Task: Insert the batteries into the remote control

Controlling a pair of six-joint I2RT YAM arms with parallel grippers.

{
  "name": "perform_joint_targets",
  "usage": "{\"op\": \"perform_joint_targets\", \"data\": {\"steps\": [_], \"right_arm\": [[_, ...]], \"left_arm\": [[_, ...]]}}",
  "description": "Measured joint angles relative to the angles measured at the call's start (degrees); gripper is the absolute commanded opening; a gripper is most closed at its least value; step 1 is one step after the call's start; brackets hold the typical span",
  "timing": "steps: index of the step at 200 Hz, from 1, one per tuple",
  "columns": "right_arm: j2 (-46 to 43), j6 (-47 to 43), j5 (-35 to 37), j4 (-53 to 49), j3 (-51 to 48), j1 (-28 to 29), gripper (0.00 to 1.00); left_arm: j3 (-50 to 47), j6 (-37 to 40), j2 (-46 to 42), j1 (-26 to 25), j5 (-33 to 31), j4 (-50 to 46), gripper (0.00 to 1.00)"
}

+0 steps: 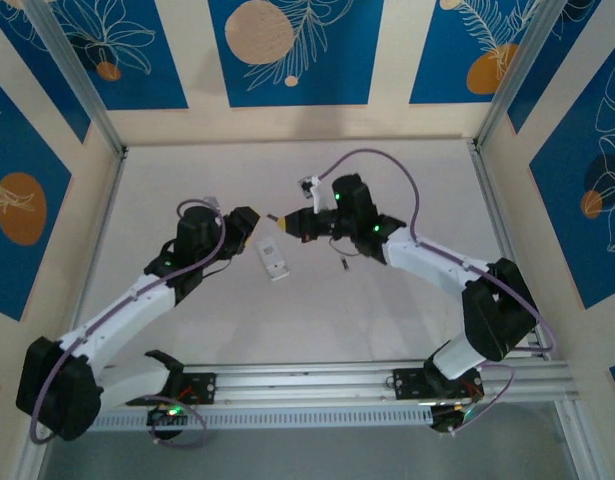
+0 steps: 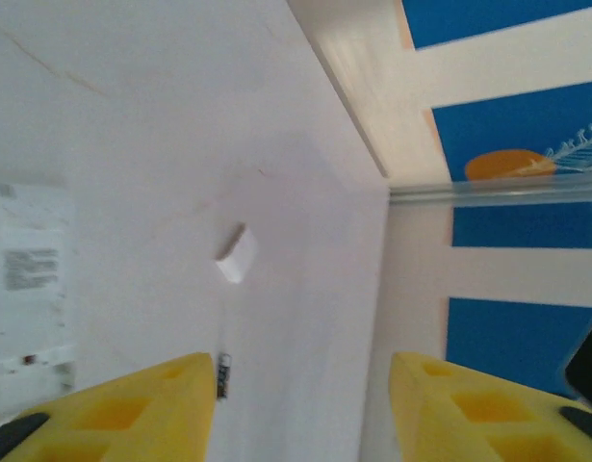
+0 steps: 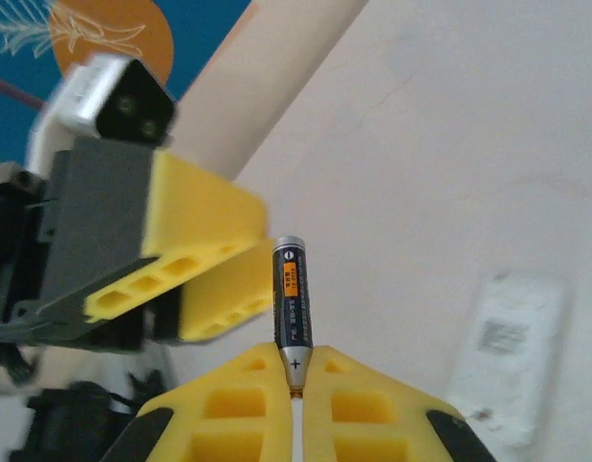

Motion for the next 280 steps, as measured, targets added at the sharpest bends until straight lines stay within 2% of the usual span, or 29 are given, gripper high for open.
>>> {"op": "perform_joint_targets", "data": {"steps": [5,24,42,65,108,149,191,280], "right_arm": [[0.4,-3.1,-0.6,-3.0,2.3,-0.9,0.0],[3.5,-15.8,-3.0,-14.9,10.6,-3.7,0.0],[7.3,-26.9,-4.0,-23.8,14.7,-4.7,0.0],[11.5,-37.3,-1.4,-31.6,14.8,-3.1,0.0],[17.3,-52.7,6.8,-37.6,14.8,4.5,0.0],[22.5,-61.5,10.9,-40.5,16.9,5.5,0.0],[25.1,-66.2,12.6,-40.9,18.3,5.8,0.0],[28.6,-70.2,12.4,-41.2,22.0,6.8,0.0]], "left_arm": [[1.0,1.9,-0.9,0.0,-1.0,-2.2,0.58],[3.7,10.9,-5.2,0.0,-4.7,-9.6,0.77],[4.4,19.6,-8.9,0.1,-5.8,-14.5,0.92],[5.1,28.5,-11.9,0.1,-5.9,-21.1,0.99],[7.7,40.2,-14.9,0.1,-5.9,-31.2,1.0],[6.9,44.2,-20.6,0.1,-6.1,-33.3,1.0],[5.1,45.7,-24.4,0.1,-6.1,-33.3,1.0],[2.7,45.9,-24.5,0.1,-6.1,-33.0,1.0]]}}
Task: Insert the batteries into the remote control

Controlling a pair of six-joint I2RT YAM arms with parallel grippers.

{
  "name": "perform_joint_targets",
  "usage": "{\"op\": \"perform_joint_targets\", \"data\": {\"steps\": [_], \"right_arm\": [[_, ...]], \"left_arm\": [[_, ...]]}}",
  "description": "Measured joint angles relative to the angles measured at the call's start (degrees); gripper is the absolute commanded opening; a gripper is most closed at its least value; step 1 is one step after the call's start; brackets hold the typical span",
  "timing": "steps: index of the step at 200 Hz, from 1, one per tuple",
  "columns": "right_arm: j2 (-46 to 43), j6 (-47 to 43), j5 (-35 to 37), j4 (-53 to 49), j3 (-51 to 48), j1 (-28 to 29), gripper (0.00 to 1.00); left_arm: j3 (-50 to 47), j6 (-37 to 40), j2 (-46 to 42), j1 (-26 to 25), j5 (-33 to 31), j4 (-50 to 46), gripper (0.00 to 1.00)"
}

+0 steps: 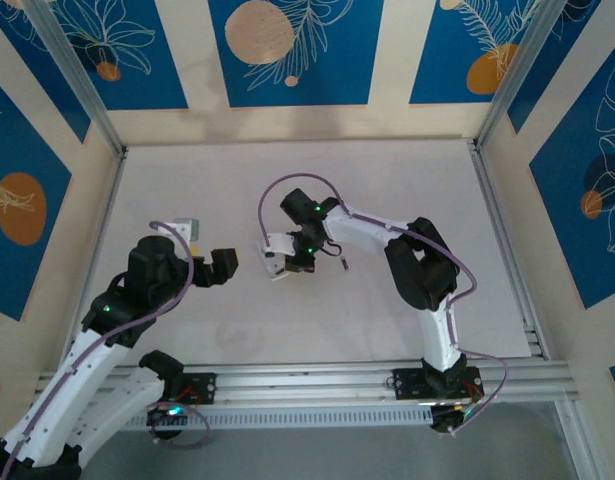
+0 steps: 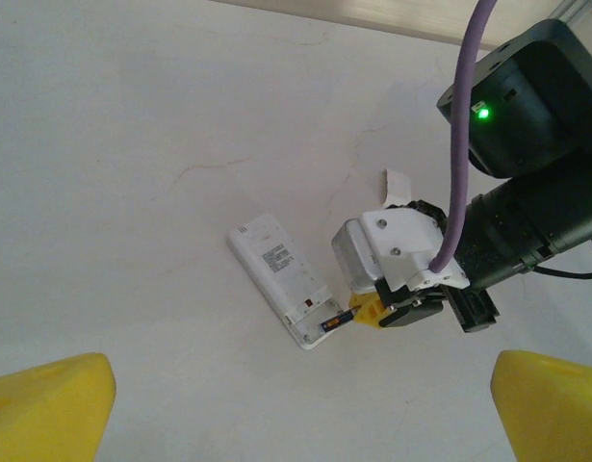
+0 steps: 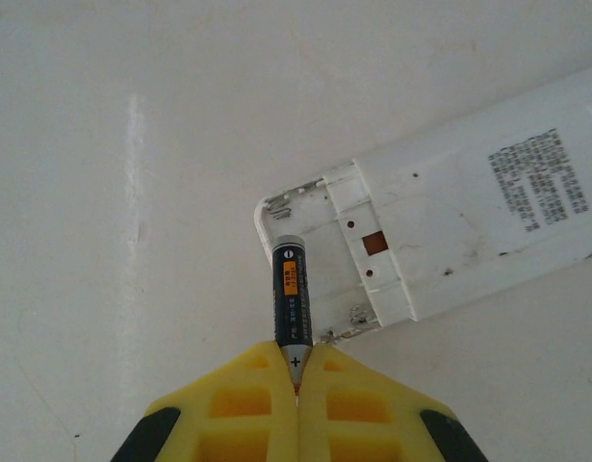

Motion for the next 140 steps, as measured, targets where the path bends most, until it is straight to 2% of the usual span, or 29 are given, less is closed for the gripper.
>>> {"op": "perform_joint_targets", "data": {"steps": [140], "right_arm": [[3.0,-0.9,-2.0,-0.6,1.7,0.0,0.0]], "left_arm": [[-1.3,0.0,-0.3,0.0,0.0,1.0,1.0]]}}
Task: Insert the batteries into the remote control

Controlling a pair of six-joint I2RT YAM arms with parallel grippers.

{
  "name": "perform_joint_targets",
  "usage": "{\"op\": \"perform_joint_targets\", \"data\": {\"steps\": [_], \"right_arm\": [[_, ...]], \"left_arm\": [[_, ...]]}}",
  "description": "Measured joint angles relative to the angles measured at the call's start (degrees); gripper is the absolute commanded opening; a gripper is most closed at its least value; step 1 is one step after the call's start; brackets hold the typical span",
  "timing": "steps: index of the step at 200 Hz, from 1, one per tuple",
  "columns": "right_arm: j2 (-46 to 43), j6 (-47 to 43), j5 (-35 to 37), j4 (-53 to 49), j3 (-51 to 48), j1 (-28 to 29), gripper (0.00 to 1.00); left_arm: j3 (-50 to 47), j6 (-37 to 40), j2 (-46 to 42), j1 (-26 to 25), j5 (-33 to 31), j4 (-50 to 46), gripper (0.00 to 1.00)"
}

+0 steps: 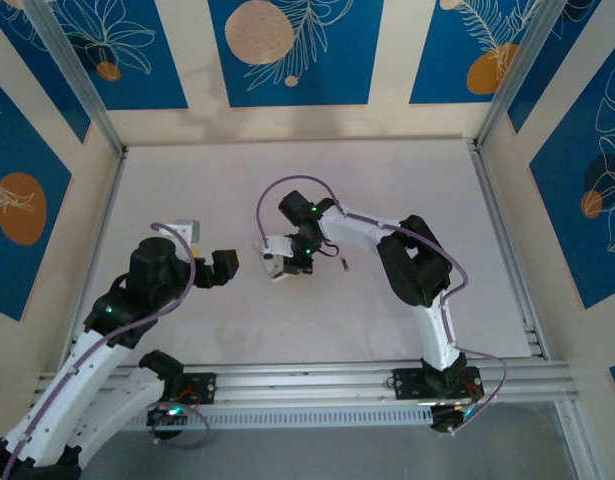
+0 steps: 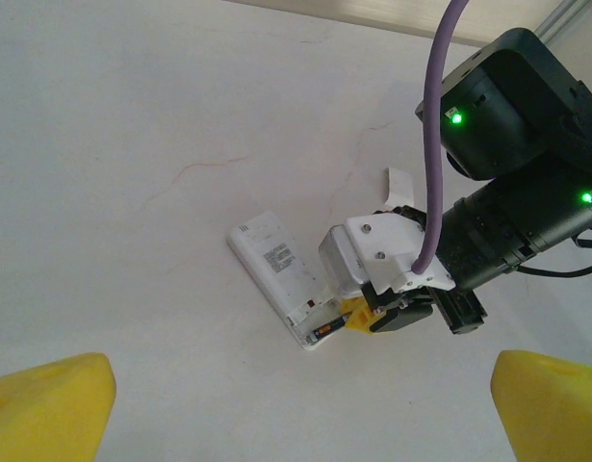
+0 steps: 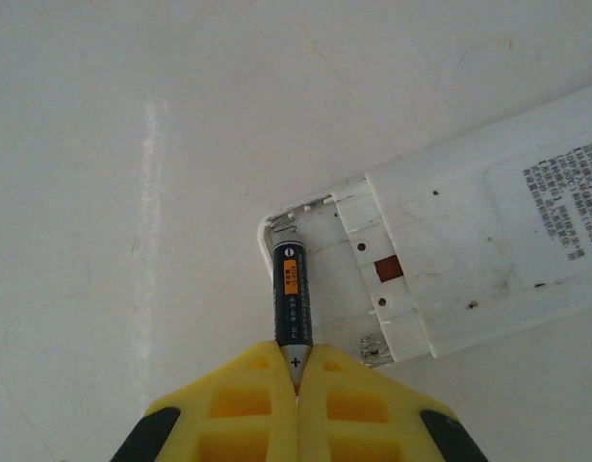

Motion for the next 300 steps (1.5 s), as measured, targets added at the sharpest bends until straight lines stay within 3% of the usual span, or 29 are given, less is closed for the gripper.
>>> {"op": "perform_joint_targets", "data": {"steps": [88,134,195,218,251,282,300], "right_arm": [[0.7,0.4,0.7,0.1,0.7,1.2,0.16],[0.8,1.7,0.7,0.7,0.7,1.0,0.37],[0.3,2.7,0.2,2.2,0.1,0.8,0.37],[-4.2,5.8,-2.1,4.7,-3.7,0.3,0.37],[-22.7,23.4,-5.6,19.7,-18.5,-3.3,0.42],[-40.3,52.0,1.7,35.1,-32.7,-5.5,0.44],[-45.4,66.7,6.0,37.5,-38.5,-5.3,0.43]], "left_arm": [[-0.6,0.0,0.0,0.0,0.0,0.0,1.0],[-0.6,0.0,-0.4,0.0,0.0,0.0,1.0],[-0.9,0.0,-0.4,0.0,0.0,0.1,1.0],[-0.9,-1.2,0.6,0.0,-0.6,0.2,0.98],[0.2,-5.9,8.0,0.0,-1.3,1.3,0.91],[6.5,-10.8,25.3,-0.3,-0.4,2.7,0.84],[12.8,-12.4,36.9,-1.1,-0.5,2.8,0.8]]}}
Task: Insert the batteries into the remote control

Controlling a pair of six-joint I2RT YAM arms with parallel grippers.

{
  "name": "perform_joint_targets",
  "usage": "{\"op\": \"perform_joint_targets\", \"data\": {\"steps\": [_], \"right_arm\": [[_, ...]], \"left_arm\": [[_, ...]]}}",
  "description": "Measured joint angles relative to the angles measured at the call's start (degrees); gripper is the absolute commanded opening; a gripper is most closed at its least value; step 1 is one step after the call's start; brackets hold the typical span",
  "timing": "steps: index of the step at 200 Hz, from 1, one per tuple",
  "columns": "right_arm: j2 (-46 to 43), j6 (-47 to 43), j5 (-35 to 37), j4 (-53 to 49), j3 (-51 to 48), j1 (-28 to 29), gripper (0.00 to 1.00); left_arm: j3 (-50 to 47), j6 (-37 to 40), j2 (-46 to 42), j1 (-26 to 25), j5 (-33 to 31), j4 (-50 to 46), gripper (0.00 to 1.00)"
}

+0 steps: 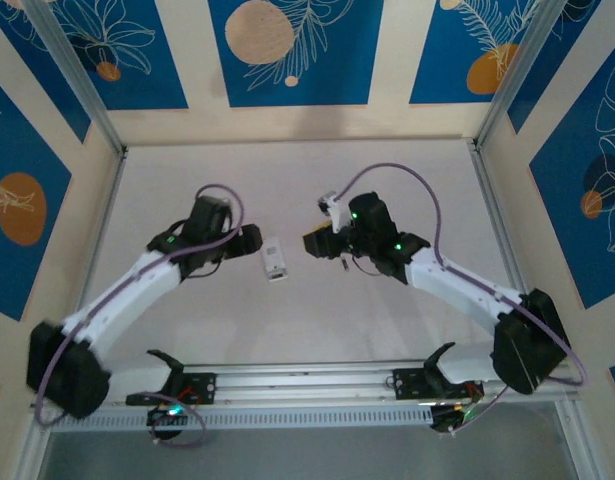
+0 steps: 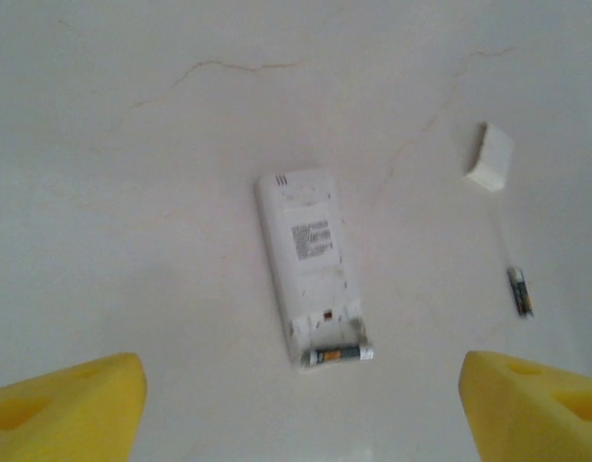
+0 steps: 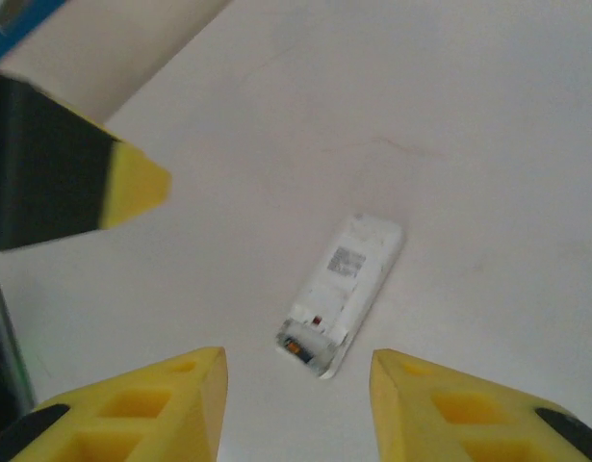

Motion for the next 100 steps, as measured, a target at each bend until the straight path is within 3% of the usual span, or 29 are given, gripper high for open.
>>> {"op": "perform_joint_targets", "data": {"steps": [37,100], "right_arm": [[-1.4,18.3,4.4,-4.7,-5.4,0.0,0.43],[-3.5,24.5,5.7,-10.2,-5.4,0.0,0.43]], "left_arm": [[11.1,-1.3,18.6,-2.1,-1.2,0.4,0.76],[21.3,-1.6,35.2,-3.0,-3.7,-3.2,0.77]]}}
